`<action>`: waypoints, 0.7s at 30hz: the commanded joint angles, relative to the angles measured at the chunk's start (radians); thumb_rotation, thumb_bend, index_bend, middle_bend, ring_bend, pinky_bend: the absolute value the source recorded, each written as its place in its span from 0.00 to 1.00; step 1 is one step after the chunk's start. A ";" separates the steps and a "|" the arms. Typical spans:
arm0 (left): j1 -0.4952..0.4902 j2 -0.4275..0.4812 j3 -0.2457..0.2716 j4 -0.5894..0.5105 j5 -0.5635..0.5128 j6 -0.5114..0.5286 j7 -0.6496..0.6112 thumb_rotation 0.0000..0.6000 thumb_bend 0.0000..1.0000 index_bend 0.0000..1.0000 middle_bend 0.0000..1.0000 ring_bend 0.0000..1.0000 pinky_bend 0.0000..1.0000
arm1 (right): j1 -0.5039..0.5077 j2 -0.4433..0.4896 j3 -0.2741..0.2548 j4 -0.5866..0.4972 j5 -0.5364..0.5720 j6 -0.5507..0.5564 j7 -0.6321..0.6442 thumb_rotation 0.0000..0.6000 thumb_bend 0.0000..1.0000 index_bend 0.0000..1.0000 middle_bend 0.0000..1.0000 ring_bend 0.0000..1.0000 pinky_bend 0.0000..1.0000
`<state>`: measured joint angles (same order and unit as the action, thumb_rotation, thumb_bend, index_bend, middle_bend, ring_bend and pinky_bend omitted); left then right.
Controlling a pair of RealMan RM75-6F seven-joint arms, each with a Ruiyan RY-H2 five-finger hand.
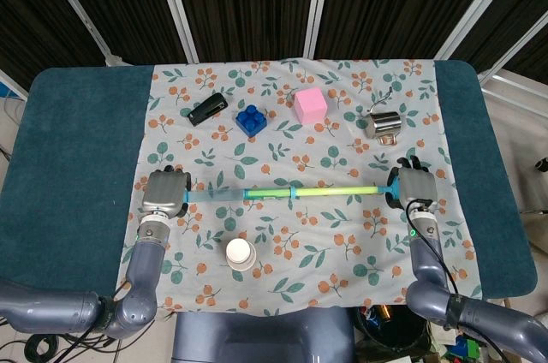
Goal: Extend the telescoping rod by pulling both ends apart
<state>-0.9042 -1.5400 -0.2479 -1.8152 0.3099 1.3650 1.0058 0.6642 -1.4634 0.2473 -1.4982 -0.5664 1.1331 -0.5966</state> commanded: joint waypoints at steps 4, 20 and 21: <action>0.030 0.056 0.021 -0.002 0.008 -0.031 -0.030 1.00 0.37 0.60 0.33 0.18 0.32 | -0.010 0.031 0.004 0.013 0.005 0.001 0.003 1.00 0.39 0.64 0.15 0.05 0.18; 0.049 0.105 0.054 0.010 0.033 -0.097 -0.078 1.00 0.36 0.52 0.26 0.17 0.29 | -0.031 0.072 0.001 0.049 0.019 -0.029 0.018 1.00 0.37 0.59 0.12 0.05 0.18; 0.048 0.104 0.055 0.010 0.031 -0.099 -0.079 1.00 0.34 0.45 0.22 0.16 0.26 | -0.030 0.074 -0.003 0.048 0.024 -0.034 0.011 1.00 0.34 0.50 0.09 0.05 0.18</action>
<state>-0.8557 -1.4357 -0.1935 -1.8057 0.3423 1.2676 0.9278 0.6335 -1.3911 0.2489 -1.4499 -0.5470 1.1044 -0.5790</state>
